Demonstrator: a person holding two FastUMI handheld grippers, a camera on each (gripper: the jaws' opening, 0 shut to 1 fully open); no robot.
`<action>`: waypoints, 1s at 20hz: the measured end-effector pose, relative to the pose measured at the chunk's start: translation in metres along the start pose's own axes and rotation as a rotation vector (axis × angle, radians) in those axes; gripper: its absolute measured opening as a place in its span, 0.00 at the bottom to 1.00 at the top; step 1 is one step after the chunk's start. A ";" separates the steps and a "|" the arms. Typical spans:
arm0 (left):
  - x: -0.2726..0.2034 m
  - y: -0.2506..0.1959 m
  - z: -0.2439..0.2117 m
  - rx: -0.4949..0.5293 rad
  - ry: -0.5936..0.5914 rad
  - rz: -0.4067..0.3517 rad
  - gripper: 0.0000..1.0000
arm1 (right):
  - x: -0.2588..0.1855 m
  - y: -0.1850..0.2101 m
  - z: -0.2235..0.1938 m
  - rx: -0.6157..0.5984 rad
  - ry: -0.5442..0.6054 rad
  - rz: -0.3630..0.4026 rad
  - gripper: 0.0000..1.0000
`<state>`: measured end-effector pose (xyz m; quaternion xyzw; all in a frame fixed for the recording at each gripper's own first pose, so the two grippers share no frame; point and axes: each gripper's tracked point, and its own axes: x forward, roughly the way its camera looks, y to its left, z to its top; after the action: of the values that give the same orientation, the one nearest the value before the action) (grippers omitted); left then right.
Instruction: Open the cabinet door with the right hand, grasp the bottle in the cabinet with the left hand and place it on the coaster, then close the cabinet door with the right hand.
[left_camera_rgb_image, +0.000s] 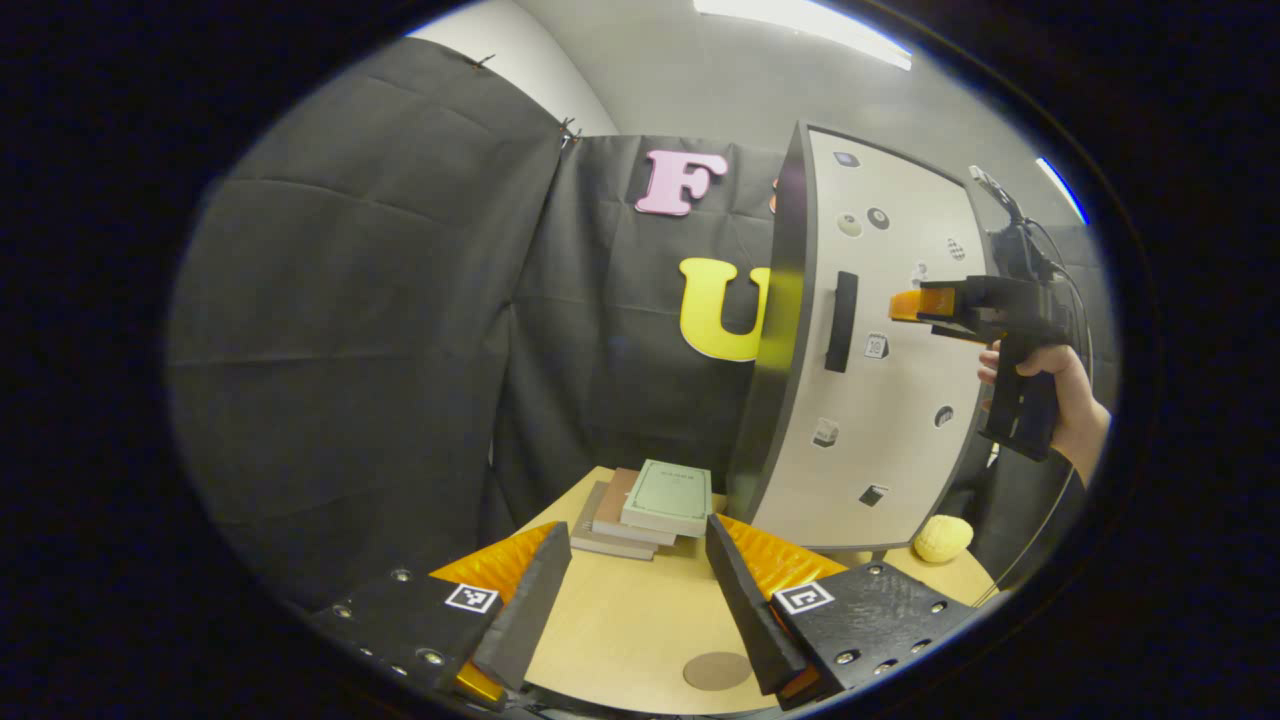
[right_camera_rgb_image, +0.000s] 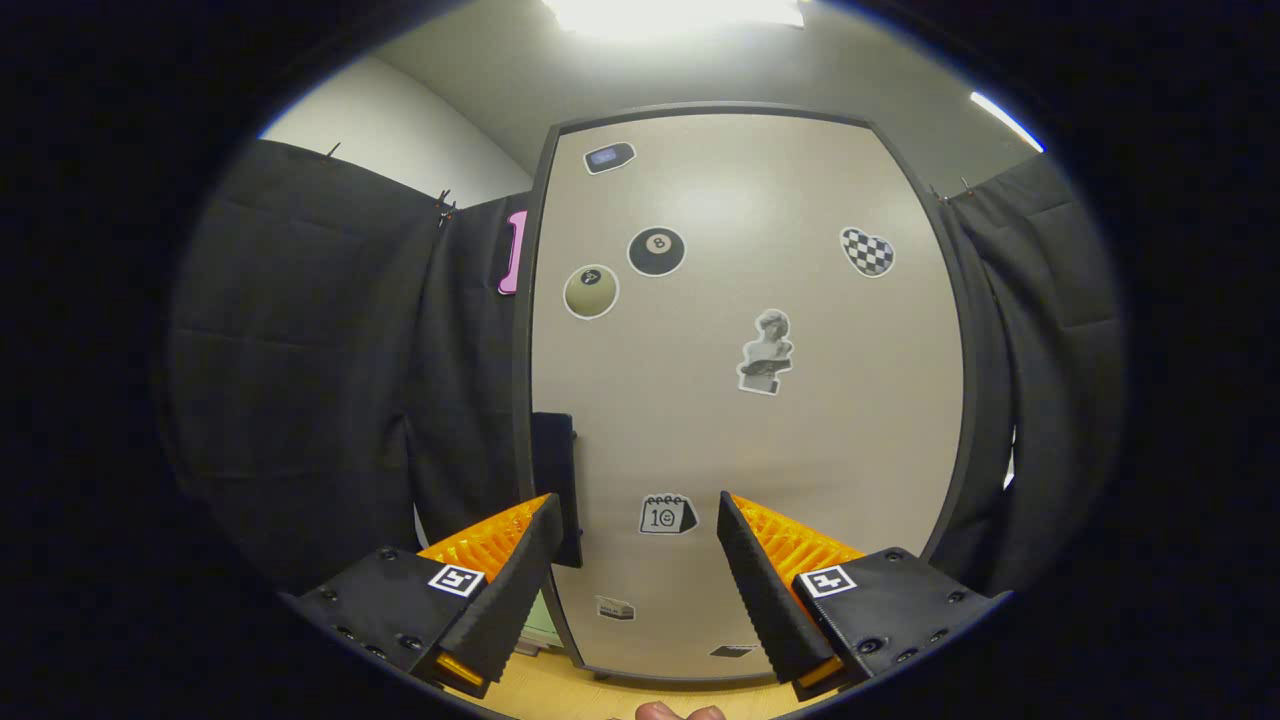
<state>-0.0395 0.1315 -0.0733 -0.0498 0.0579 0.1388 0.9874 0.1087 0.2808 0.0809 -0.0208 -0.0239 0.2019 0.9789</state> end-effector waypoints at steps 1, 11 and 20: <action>-0.001 0.007 -0.001 -0.003 0.003 0.012 0.82 | 0.007 0.004 0.000 -0.008 0.003 0.000 0.97; 0.003 0.037 -0.013 0.071 0.045 0.048 0.84 | 0.058 0.034 -0.015 -0.014 0.073 -0.030 0.97; 0.007 0.050 -0.023 0.022 0.073 0.039 0.84 | 0.076 0.053 -0.030 0.009 0.151 -0.044 0.64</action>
<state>-0.0491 0.1782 -0.1009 -0.0426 0.0965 0.1553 0.9822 0.1592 0.3582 0.0516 -0.0309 0.0503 0.1783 0.9822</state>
